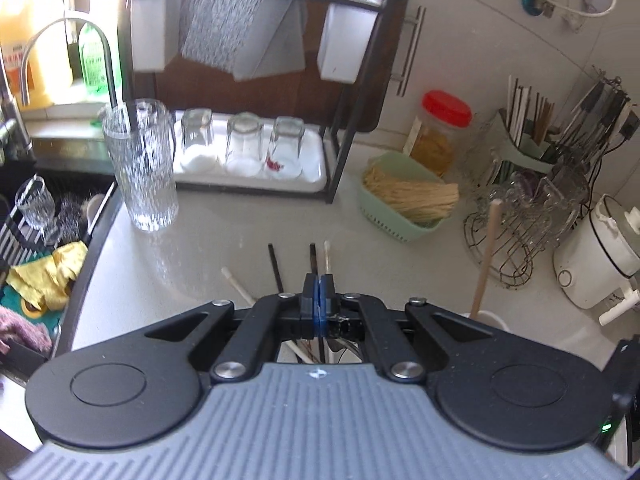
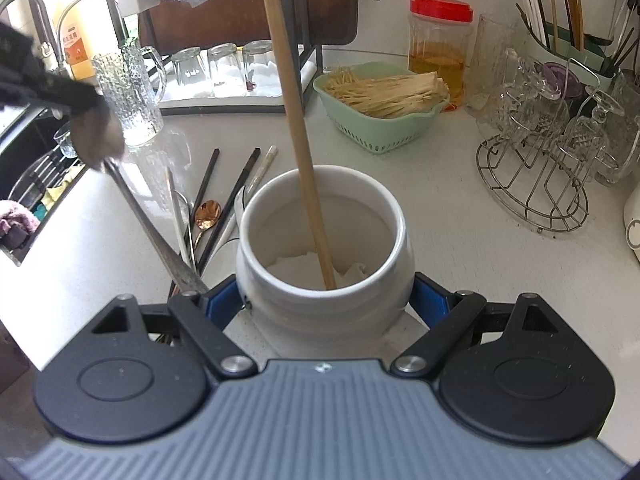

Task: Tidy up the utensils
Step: 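Lift the silver spoon with the left tool and carry it to the pot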

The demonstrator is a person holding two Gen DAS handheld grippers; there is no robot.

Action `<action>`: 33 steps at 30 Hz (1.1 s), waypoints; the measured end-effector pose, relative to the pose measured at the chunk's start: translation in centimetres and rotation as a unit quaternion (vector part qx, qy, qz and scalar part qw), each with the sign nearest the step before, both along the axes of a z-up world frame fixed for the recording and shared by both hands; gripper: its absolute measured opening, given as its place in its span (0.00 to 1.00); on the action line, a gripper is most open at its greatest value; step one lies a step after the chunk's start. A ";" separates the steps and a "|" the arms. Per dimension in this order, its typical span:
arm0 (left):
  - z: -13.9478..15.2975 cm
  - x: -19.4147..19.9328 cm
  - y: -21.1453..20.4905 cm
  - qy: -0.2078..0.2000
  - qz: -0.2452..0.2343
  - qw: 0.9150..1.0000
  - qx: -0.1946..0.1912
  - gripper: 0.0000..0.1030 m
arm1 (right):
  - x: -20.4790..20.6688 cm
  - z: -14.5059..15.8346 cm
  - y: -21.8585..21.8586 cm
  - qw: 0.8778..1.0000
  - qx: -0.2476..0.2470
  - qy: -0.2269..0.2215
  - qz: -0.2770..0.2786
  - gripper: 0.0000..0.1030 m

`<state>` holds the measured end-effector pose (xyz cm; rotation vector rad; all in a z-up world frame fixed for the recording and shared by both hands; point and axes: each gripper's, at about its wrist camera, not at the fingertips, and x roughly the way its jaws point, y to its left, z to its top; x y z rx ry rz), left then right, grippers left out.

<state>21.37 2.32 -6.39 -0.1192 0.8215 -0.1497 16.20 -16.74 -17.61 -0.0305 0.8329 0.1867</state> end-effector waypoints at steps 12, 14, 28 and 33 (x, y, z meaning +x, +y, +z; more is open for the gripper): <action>6.3 -0.8 -1.9 -0.060 -0.022 0.998 0.020 0.01 | -0.1 0.1 0.0 1.000 0.004 -0.005 -0.003 0.88; 6.9 -0.8 -2.3 -0.066 -0.028 0.997 0.020 0.01 | -0.1 0.0 0.0 1.000 0.004 -0.005 -0.003 0.88; 6.6 0.1 -6.8 -0.068 -0.075 0.994 0.035 0.01 | -0.2 0.0 -0.1 1.000 0.010 -0.010 -0.005 0.88; 5.5 0.3 -8.5 -0.053 -0.098 0.993 0.043 0.01 | -0.3 0.0 -0.2 1.000 0.012 -0.013 -0.006 0.88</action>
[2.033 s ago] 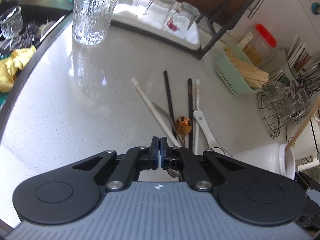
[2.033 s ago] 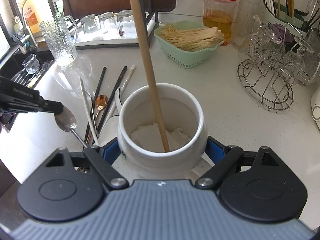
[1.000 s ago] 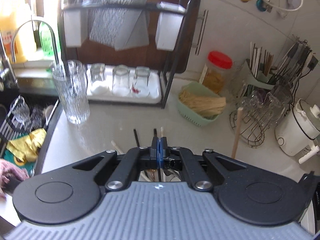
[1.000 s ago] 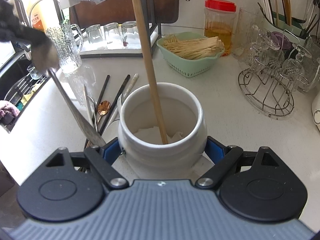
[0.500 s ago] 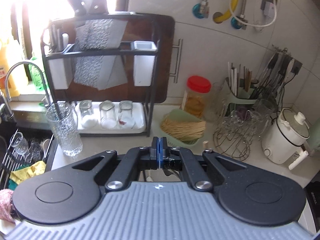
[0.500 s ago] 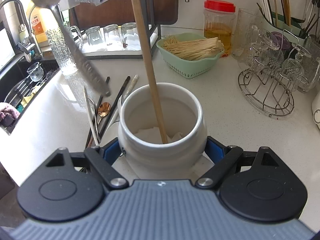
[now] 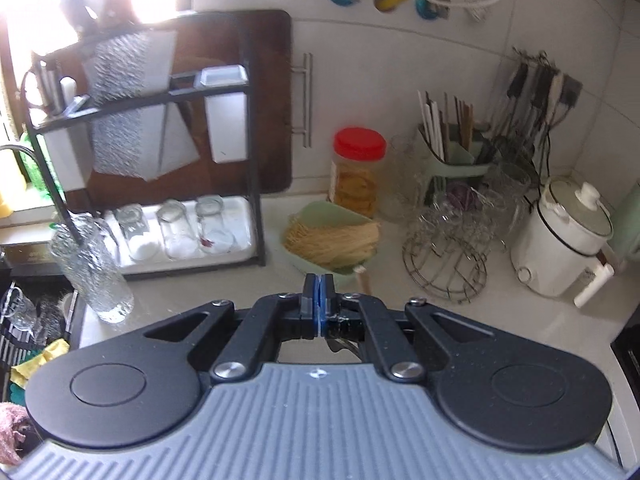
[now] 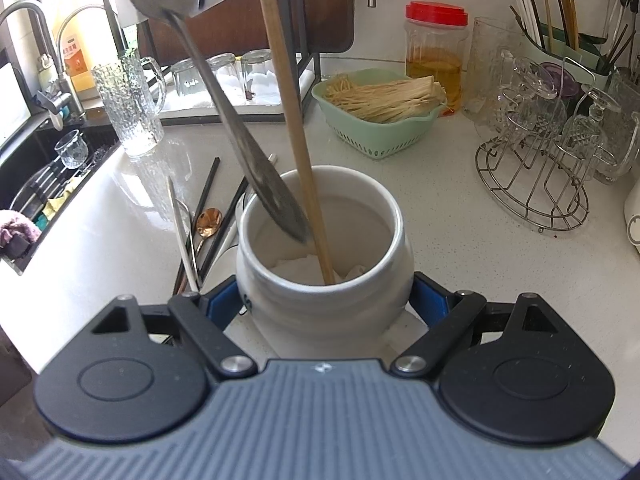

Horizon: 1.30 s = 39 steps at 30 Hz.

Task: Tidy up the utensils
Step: 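Lift the silver spoon with the left tool and carry it to the pot, then lower the silver spoon into the white pot and open the left tool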

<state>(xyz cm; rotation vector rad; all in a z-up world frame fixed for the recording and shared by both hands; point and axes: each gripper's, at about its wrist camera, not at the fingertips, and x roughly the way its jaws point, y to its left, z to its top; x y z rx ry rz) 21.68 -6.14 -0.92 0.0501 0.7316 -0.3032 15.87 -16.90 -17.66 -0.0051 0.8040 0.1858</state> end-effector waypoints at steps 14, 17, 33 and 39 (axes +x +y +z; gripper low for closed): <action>-1.0 1.3 -1.1 0.096 -0.040 0.994 -0.036 0.02 | -0.1 0.0 -0.1 1.000 0.003 -0.007 0.001 0.88; -1.1 1.7 -1.5 0.114 -0.048 0.992 -0.030 0.02 | -0.2 0.0 -0.1 1.000 0.004 -0.008 0.001 0.88; -3.4 2.1 -4.0 0.180 -0.078 0.980 -0.008 0.04 | -0.3 0.0 -0.1 1.000 0.007 -0.014 -0.005 0.88; -5.1 2.4 -4.8 0.207 -0.092 0.974 0.002 0.05 | -0.3 0.0 -0.1 1.000 0.009 -0.014 -0.009 0.88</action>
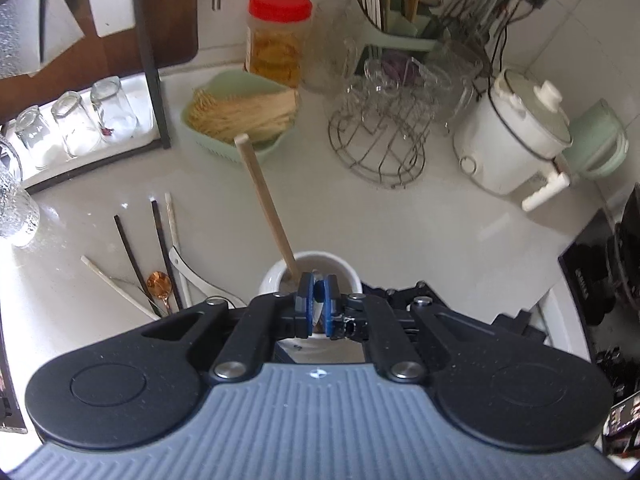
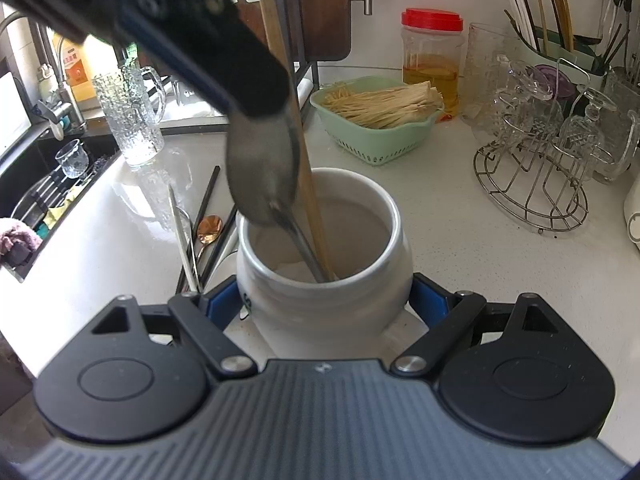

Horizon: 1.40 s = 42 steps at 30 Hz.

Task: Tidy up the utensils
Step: 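Lower the silver spoon into the white pot and open the left tool, then move the open left tool back over the utensil pile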

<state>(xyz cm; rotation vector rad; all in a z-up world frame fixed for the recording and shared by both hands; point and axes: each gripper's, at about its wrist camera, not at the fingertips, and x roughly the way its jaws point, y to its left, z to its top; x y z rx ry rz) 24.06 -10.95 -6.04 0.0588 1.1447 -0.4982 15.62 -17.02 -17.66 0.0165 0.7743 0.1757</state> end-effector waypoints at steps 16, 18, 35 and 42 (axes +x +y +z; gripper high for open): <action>-0.1 -0.6 0.5 -0.022 -0.002 0.999 -0.029 0.13 | 0.1 0.0 0.0 1.000 0.002 0.003 -0.006 0.88; 0.4 -0.8 1.2 -0.031 0.003 0.999 -0.040 0.19 | 0.1 0.1 0.2 1.000 0.000 0.005 -0.010 0.88; 0.7 -1.6 9.0 -0.068 0.078 0.991 -0.085 0.24 | 0.5 0.1 0.4 1.000 0.002 0.013 -0.027 0.88; -1.6 -2.0 11.9 -0.056 0.116 0.988 -0.089 0.24 | 0.5 0.2 0.4 1.000 0.000 0.016 -0.025 0.88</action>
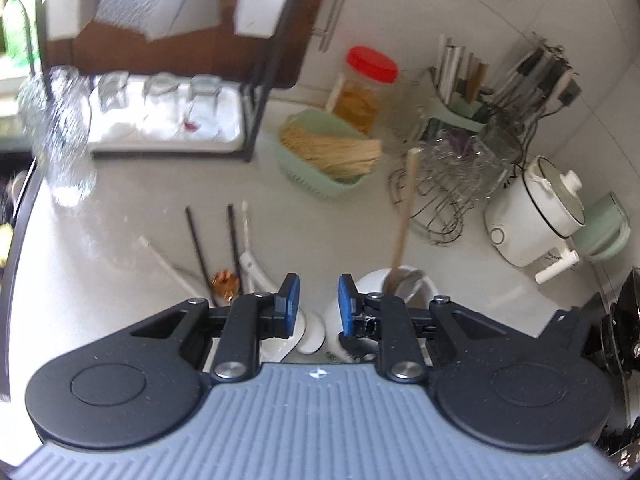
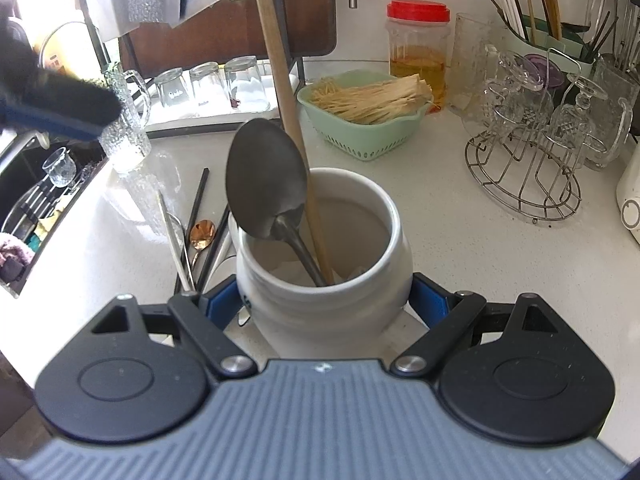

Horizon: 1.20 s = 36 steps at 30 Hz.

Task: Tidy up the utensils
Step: 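Move the open left tool back over the utensil pile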

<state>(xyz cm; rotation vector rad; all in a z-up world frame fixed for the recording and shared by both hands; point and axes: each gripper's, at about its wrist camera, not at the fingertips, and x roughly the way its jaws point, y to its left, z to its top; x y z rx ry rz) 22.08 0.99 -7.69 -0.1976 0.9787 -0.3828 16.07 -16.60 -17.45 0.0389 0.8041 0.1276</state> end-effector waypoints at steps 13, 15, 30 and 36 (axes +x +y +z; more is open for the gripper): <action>-5.4 -0.8 3.7 0.041 0.073 0.996 -0.020 0.24 | -0.3 -0.1 -0.2 1.000 -0.003 0.003 0.009 0.88; -6.2 -0.9 4.3 0.048 0.086 0.995 -0.025 0.24 | -0.3 0.0 -0.2 1.000 -0.003 0.006 0.011 0.88; -12.6 4.5 7.7 0.074 0.190 0.978 -0.034 0.24 | 0.3 0.3 -0.1 0.999 -0.007 0.031 0.015 0.88; -13.9 7.7 8.5 0.064 0.212 0.975 -0.023 0.24 | 0.2 0.3 0.1 0.999 -0.011 0.035 0.011 0.88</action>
